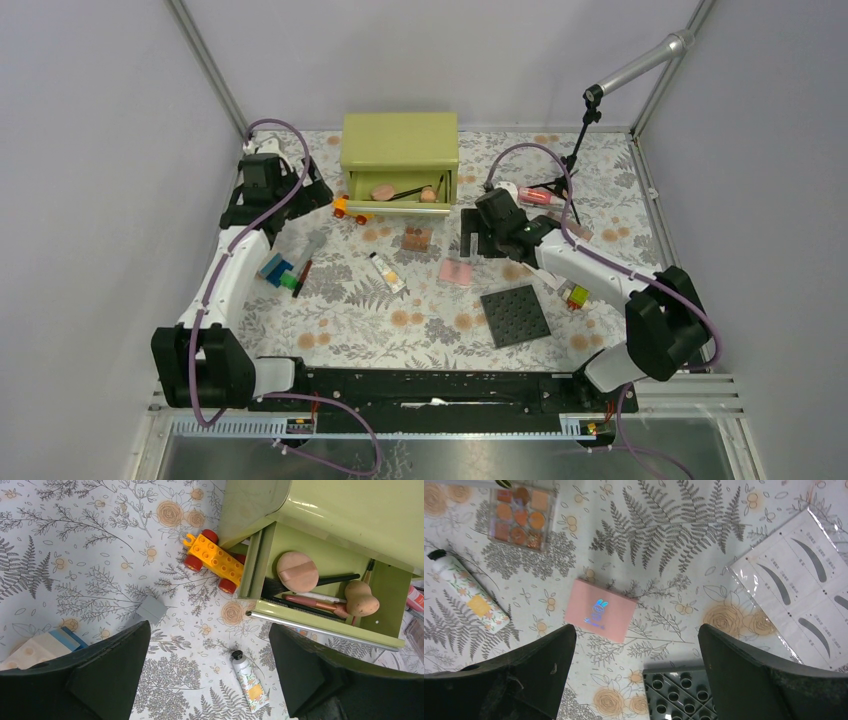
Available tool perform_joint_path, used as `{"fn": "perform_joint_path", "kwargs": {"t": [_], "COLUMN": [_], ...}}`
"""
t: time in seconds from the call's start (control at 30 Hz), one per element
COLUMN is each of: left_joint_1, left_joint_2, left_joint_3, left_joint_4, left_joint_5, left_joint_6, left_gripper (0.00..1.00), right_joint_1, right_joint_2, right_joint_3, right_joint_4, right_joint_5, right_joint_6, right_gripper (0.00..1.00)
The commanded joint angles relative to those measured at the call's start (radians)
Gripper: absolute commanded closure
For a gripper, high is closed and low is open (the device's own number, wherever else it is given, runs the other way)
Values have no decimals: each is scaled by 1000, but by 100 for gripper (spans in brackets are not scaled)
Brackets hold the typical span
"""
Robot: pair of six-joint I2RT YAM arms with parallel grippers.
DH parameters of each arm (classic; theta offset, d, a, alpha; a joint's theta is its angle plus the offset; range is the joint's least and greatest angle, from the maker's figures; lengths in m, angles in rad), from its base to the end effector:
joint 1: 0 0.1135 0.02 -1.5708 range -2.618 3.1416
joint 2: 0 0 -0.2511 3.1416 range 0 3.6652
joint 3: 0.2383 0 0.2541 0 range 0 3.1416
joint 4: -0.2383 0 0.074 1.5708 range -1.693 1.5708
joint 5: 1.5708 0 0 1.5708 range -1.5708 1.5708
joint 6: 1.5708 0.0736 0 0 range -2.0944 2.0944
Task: Organize the makeup
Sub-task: Pick up the makeup tool from the center of the board.
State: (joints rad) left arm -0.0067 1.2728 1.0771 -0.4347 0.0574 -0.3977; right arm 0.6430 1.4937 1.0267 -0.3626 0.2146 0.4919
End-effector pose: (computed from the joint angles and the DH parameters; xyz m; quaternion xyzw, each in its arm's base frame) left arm 0.3192 -0.0064 0.2774 -0.1603 0.8767 -0.1160 0.4385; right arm 0.2868 0.1953 0.1986 -0.0313 0.9270 0.1094 0.3573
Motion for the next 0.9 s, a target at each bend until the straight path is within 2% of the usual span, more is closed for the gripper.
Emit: {"fn": "perform_joint_path", "kwargs": {"t": [0.0,0.13,0.2,0.23,0.3,0.47,0.7,0.87], "left_joint_1": [4,4,1,-1,-16,-84,-88,-88], "left_joint_2": [-14,-11,-23,-26,-32,-39,-50,-57], "left_joint_3": [43,91,79,70,50,24,16,3], "left_joint_4": [50,18,20,28,41,51,64,76], "left_joint_5": [7,27,39,53,64,6,81,93], "left_joint_6": [7,24,19,14,5,7,-32,-42], "left_gripper": [1,1,1,1,1,1,1,1], "right_joint_1": [-2,-37,-140,-246,-383,-610,-764,-837], "right_joint_2": [14,7,-4,-17,-66,-221,-346,-368], "right_joint_3": [39,44,39,21,-15,-116,-172,-235], "right_joint_4": [63,8,-21,-23,-12,9,-163,-165], "right_joint_5": [12,206,194,160,130,211,466,460], "right_joint_6": [0,41,72,90,136,217,316,326], "right_gripper": [0,0,0,0,0,0,0,0]}}
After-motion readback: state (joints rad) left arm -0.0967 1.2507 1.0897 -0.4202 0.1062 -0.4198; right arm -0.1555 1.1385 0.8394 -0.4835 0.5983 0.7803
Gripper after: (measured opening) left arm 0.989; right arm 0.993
